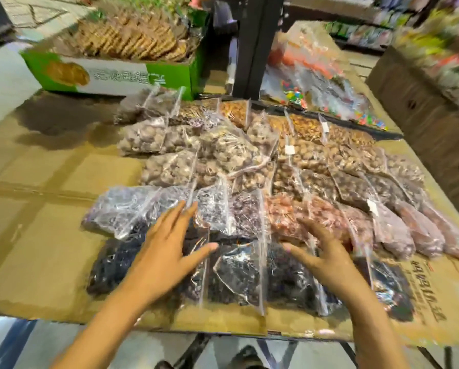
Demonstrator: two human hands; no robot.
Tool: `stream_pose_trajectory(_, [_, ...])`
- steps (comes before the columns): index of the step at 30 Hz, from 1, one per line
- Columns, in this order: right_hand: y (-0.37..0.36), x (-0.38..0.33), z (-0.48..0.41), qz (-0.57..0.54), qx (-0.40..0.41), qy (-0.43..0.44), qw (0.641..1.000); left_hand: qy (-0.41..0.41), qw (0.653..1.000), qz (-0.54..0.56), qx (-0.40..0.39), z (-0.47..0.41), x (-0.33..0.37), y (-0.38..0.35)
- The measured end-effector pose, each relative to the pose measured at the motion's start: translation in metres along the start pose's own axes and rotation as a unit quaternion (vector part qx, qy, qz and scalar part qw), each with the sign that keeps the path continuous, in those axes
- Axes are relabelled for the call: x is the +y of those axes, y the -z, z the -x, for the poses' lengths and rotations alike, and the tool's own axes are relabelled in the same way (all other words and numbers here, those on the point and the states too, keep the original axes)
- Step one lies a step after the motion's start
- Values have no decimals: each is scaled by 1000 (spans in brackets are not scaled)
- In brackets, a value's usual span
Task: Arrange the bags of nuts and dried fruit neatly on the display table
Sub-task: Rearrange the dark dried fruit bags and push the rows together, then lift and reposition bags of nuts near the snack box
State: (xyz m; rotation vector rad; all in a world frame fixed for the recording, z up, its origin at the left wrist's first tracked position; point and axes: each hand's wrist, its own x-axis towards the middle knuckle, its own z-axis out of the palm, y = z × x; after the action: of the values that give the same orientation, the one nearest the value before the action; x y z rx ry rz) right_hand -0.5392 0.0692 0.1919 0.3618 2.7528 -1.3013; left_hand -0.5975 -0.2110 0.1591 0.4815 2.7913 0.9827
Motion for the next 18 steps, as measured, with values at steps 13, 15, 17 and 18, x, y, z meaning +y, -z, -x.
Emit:
stream_pose_trajectory(13, [-3, -32, -198, -131, 178, -62, 973, -131, 966, -220, -28, -198, 34, 19])
stream_pose_trajectory(15, [-11, -30, -237, -126, 164, -80, 975, -137, 961, -235, -44, -236, 35, 14])
stream_pose_trajectory(17, [-22, -23, -267, -119, 139, -87, 979, -163, 950, -255, -79, -273, 38, 6])
stream_pose_trajectory(18, [-28, -18, -278, -100, 130, -85, 983, -188, 938, -273, -99, -290, 37, 0])
